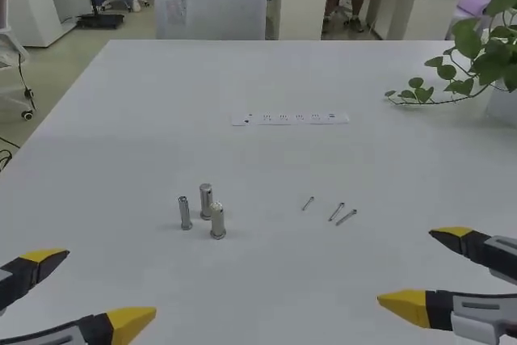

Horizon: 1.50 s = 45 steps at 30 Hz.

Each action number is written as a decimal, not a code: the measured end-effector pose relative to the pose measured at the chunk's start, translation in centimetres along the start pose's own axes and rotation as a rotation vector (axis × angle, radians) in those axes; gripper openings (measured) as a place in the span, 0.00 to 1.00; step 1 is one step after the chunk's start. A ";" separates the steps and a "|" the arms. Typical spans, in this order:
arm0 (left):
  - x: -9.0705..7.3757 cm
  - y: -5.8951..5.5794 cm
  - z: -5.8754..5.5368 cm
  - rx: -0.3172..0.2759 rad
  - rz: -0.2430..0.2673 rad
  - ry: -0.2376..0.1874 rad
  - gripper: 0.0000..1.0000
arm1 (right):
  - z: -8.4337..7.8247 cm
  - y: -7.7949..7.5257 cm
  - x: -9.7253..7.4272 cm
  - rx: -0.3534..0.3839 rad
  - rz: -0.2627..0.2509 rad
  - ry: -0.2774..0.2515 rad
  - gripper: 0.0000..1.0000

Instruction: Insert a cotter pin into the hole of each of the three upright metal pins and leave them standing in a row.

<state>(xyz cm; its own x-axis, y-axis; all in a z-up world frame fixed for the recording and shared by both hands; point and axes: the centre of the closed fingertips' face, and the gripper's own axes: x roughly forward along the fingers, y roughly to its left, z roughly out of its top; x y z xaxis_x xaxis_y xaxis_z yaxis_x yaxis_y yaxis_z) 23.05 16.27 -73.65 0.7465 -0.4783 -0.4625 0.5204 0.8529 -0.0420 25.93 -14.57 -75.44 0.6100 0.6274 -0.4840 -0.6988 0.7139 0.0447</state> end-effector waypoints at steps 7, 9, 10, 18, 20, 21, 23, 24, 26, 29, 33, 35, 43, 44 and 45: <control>0.0 0.2 0.0 0.003 0.003 0.000 0.77 | 0.2 -0.1 0.1 0.002 0.000 -0.008 0.84; 0.0 0.2 0.1 0.006 0.002 -0.001 0.76 | 0.2 -0.1 0.0 0.003 0.001 -0.010 0.84; 0.0 0.2 0.1 0.006 0.002 -0.001 0.76 | 0.2 -0.1 0.0 0.004 0.000 -0.011 0.84; 0.3 0.6 0.4 0.021 0.005 -0.007 0.68 | 0.5 -0.1 0.0 0.003 0.001 -0.019 0.83; 0.5 0.8 0.6 0.029 0.006 -0.013 0.65 | 0.6 -0.1 0.1 0.004 0.002 -0.021 0.82; 0.7 0.9 0.7 0.032 0.007 -0.015 0.64 | 0.6 -0.1 0.1 0.004 0.002 -0.023 0.82; 0.8 1.1 0.9 0.032 0.008 -0.023 0.62 | 0.6 -0.1 0.1 0.006 0.003 -0.026 0.81; 1.0 1.3 1.0 0.029 0.008 -0.027 0.61 | 0.7 -0.2 0.1 0.006 0.003 -0.027 0.81; 1.3 1.5 1.1 0.022 0.010 -0.035 0.60 | 0.7 -0.2 0.2 0.009 0.004 -0.030 0.81; 1.6 1.8 1.3 0.023 0.012 -0.039 0.58 | 0.8 -0.2 0.3 0.011 0.005 -0.032 0.80; 2.4 2.3 1.6 0.037 0.013 -0.044 0.56 | 0.8 -0.3 0.4 0.015 0.004 -0.034 0.79; 3.0 2.5 1.7 0.043 0.014 -0.048 0.54 | 0.9 -0.4 0.5 0.017 0.004 -0.037 0.79; 5.0 3.2 2.1 0.070 0.005 -0.051 0.52 | 1.0 -0.6 0.8 0.027 0.006 -0.047 0.78; 5.2 3.2 2.1 0.071 0.005 -0.051 0.51 | 1.0 -0.7 0.9 0.027 0.007 -0.047 0.78; 5.6 3.3 2.2 0.079 0.003 -0.048 0.51 | 1.0 -0.7 0.9 0.028 0.007 -0.046 0.78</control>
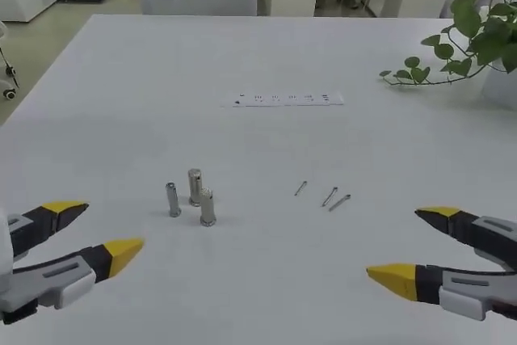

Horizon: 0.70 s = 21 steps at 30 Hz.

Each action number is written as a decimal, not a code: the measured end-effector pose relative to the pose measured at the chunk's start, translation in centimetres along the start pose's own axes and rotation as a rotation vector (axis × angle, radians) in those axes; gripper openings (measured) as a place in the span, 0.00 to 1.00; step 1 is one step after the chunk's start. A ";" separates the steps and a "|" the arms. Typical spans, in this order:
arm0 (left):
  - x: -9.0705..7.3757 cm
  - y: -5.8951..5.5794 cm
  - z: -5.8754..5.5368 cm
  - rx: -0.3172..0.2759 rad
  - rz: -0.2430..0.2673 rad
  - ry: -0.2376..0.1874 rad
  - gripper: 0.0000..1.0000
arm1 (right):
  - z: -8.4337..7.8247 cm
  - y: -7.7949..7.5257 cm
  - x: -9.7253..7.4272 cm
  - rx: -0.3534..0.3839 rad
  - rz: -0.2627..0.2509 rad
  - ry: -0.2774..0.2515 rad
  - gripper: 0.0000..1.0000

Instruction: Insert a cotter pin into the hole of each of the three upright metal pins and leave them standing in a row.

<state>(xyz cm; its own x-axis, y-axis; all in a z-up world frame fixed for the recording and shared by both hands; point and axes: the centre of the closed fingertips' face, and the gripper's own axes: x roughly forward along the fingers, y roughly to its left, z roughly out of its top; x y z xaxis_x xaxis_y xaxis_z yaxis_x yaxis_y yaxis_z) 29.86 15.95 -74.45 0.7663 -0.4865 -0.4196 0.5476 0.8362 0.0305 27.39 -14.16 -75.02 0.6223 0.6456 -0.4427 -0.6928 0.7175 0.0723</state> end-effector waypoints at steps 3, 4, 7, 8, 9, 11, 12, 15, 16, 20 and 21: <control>0.7 0.3 0.1 0.007 -0.001 -0.003 0.50 | 0.1 -0.1 0.2 0.003 0.001 -0.002 0.78; 0.9 0.3 0.1 0.008 -0.001 -0.004 0.49 | 0.1 -0.1 0.2 0.003 0.001 -0.003 0.77; 1.7 0.5 0.1 0.014 -0.002 -0.006 0.48 | 0.1 -0.3 0.3 0.004 0.000 -0.003 0.77; 2.0 0.6 0.0 0.015 -0.002 -0.005 0.48 | 0.1 -0.3 0.4 0.007 0.000 -0.004 0.77; 2.2 0.6 0.0 0.017 -0.004 -0.006 0.47 | 0.1 -0.4 0.4 0.007 0.000 -0.004 0.77; 2.6 0.7 0.0 0.020 -0.008 -0.007 0.46 | 0.1 -0.4 0.5 0.010 0.001 -0.004 0.77; 2.9 0.8 0.0 0.023 -0.009 -0.004 0.46 | 0.1 -0.5 0.6 0.012 0.001 -0.003 0.77; 3.6 1.1 0.0 0.037 -0.008 -0.006 0.43 | 0.1 -0.6 0.7 0.016 0.003 -0.005 0.76; 3.8 1.1 0.0 0.039 -0.009 -0.008 0.42 | 0.1 -0.6 0.7 0.016 0.003 -0.006 0.76; 4.7 1.3 0.0 0.046 -0.013 -0.006 0.40 | 0.1 -0.7 0.9 0.020 0.005 -0.007 0.76; 4.9 1.3 -0.1 0.049 -0.015 -0.007 0.40 | 0.1 -0.8 1.0 0.021 0.006 -0.006 0.76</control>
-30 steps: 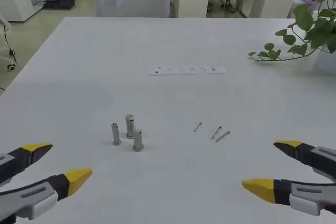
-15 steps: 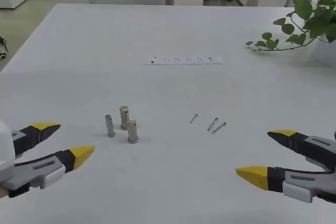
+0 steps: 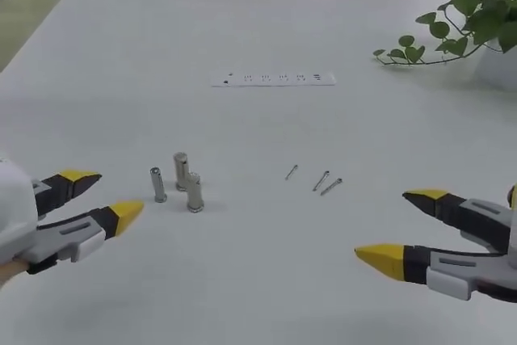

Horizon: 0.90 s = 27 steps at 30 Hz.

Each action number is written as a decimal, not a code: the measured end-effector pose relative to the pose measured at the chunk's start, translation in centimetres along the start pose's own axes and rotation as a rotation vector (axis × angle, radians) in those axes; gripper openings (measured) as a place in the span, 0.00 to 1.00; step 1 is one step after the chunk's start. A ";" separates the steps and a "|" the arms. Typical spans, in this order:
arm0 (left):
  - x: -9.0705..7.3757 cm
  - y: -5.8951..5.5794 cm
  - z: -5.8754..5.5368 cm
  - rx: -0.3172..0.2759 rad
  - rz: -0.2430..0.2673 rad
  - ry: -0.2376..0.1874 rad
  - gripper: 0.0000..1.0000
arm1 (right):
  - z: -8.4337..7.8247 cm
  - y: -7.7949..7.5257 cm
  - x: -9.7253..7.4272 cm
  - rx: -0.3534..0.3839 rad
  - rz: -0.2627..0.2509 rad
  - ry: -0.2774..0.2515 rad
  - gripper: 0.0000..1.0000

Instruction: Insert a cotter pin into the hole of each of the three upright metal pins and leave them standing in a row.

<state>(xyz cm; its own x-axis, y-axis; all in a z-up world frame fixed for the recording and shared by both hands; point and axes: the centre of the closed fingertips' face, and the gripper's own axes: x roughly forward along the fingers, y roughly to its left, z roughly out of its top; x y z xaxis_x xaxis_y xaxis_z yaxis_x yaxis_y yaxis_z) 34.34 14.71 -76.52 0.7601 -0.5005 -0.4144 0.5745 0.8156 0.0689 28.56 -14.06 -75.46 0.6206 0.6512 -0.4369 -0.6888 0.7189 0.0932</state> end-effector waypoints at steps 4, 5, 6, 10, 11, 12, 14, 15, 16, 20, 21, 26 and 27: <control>0.9 0.2 -0.1 0.007 -0.005 -0.001 0.38 | -0.1 -0.1 0.2 0.003 0.001 0.004 0.76; 1.2 0.2 -0.1 0.008 -0.005 -0.002 0.37 | -0.1 -0.1 0.3 0.003 0.002 0.005 0.76; 1.3 0.2 -0.1 0.008 -0.005 -0.002 0.37 | -0.2 -0.1 0.3 0.004 0.002 0.006 0.76; 2.1 0.5 -0.2 0.018 -0.007 -0.004 0.35 | -0.2 -0.2 0.5 0.008 0.003 0.008 0.76; 2.4 0.6 -0.3 0.017 -0.008 -0.002 0.35 | -0.2 -0.3 0.5 0.010 0.003 0.009 0.76; 2.6 0.6 -0.4 0.018 -0.008 0.001 0.34 | -0.2 -0.3 0.5 0.011 0.004 0.009 0.76; 3.0 0.8 -0.7 0.022 -0.010 0.009 0.34 | -0.2 -0.3 0.6 0.013 0.004 0.009 0.76; 3.2 0.9 -0.8 0.021 -0.010 0.011 0.33 | -0.3 -0.3 0.7 0.015 0.004 0.010 0.76; 3.3 1.0 -0.8 0.018 -0.007 0.011 0.33 | -0.3 -0.3 0.7 0.016 0.004 0.009 0.76; 4.1 1.4 -1.1 0.014 -0.008 0.011 0.32 | -0.3 -0.4 1.0 0.023 0.005 0.011 0.75; 4.2 1.4 -1.1 0.011 -0.008 0.012 0.31 | -0.3 -0.4 1.0 0.024 0.006 0.010 0.75; 5.1 1.5 -1.3 0.010 -0.015 0.005 0.29 | -0.3 -0.5 1.2 0.025 0.008 0.007 0.75; 5.3 1.5 -1.3 0.008 -0.018 0.003 0.28 | -0.2 -0.6 1.3 0.024 0.008 0.006 0.75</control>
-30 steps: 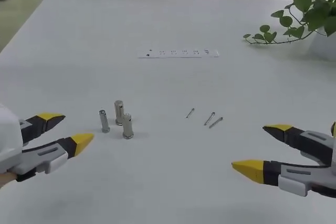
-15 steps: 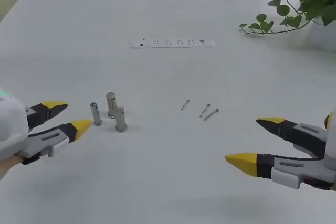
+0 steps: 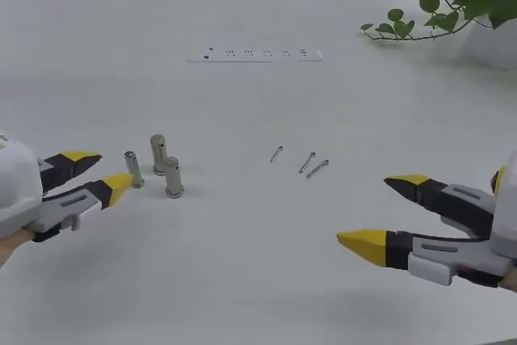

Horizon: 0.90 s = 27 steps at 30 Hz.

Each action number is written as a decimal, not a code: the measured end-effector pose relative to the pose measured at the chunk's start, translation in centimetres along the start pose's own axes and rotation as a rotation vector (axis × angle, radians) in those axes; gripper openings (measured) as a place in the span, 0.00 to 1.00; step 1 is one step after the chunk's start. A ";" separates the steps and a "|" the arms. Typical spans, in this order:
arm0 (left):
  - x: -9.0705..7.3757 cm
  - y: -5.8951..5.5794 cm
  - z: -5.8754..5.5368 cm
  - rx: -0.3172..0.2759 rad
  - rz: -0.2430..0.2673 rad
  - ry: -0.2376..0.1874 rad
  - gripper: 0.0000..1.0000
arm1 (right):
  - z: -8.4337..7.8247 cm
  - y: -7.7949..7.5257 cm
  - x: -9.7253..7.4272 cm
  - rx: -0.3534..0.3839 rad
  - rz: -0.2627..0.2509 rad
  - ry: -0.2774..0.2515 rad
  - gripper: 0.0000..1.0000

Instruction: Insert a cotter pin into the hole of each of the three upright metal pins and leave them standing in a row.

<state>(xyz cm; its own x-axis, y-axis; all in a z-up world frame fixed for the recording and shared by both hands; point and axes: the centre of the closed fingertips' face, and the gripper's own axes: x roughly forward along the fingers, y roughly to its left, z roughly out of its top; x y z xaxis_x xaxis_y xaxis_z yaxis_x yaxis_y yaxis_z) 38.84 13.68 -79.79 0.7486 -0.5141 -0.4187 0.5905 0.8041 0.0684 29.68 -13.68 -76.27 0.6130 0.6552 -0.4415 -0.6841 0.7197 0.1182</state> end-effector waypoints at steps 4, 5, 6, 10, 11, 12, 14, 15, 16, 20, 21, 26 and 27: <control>0.9 0.0 -0.2 0.006 -0.009 0.000 0.26 | 0.1 -0.2 0.1 0.001 -0.003 -0.002 0.75; 1.0 0.0 -0.2 0.008 -0.010 0.001 0.26 | 0.1 -0.2 0.2 0.000 -0.003 -0.001 0.75; 1.2 0.0 -0.2 0.010 -0.011 0.000 0.26 | 0.1 -0.2 0.2 0.000 -0.004 -0.001 0.74; 1.9 0.2 -0.4 0.008 -0.016 0.003 0.25 | 0.1 -0.3 0.4 0.001 -0.005 -0.001 0.74; 2.2 0.3 -0.5 0.010 -0.015 0.004 0.25 | 0.1 -0.4 0.4 0.002 -0.004 -0.001 0.74; 2.3 0.4 -0.6 0.010 -0.015 0.005 0.24 | 0.1 -0.4 0.5 0.003 -0.004 -0.001 0.74; 2.6 0.5 -0.7 0.004 -0.014 0.006 0.23 | 0.1 -0.4 0.5 0.001 -0.005 0.001 0.74; 2.8 0.5 -0.8 0.003 -0.015 0.005 0.23 | 0.1 -0.5 0.6 0.000 -0.006 0.000 0.74; 2.9 0.6 -0.8 0.003 -0.015 0.005 0.23 | 0.1 -0.5 0.6 0.000 -0.007 0.000 0.74; 3.2 0.5 -0.8 0.007 -0.023 0.002 0.21 | 0.1 -0.7 0.7 -0.002 -0.012 0.003 0.74; 3.3 0.5 -0.9 0.010 -0.024 0.003 0.20 | 0.0 -0.8 0.7 -0.002 -0.013 0.003 0.74; 3.8 0.4 -1.2 0.016 -0.026 0.007 0.16 | 0.0 -0.7 0.7 0.000 -0.013 0.003 0.74; 3.8 0.4 -1.2 0.016 -0.027 0.007 0.15 | -0.1 -0.7 0.7 0.001 -0.012 0.003 0.74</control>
<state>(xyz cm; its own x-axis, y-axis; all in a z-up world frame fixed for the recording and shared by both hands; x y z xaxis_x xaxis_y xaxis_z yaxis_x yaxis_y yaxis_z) 41.57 12.37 -82.45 0.7301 -0.5333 -0.4273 0.6154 0.7849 0.0718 30.59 -13.72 -76.73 0.6201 0.6454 -0.4460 -0.6761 0.7280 0.1134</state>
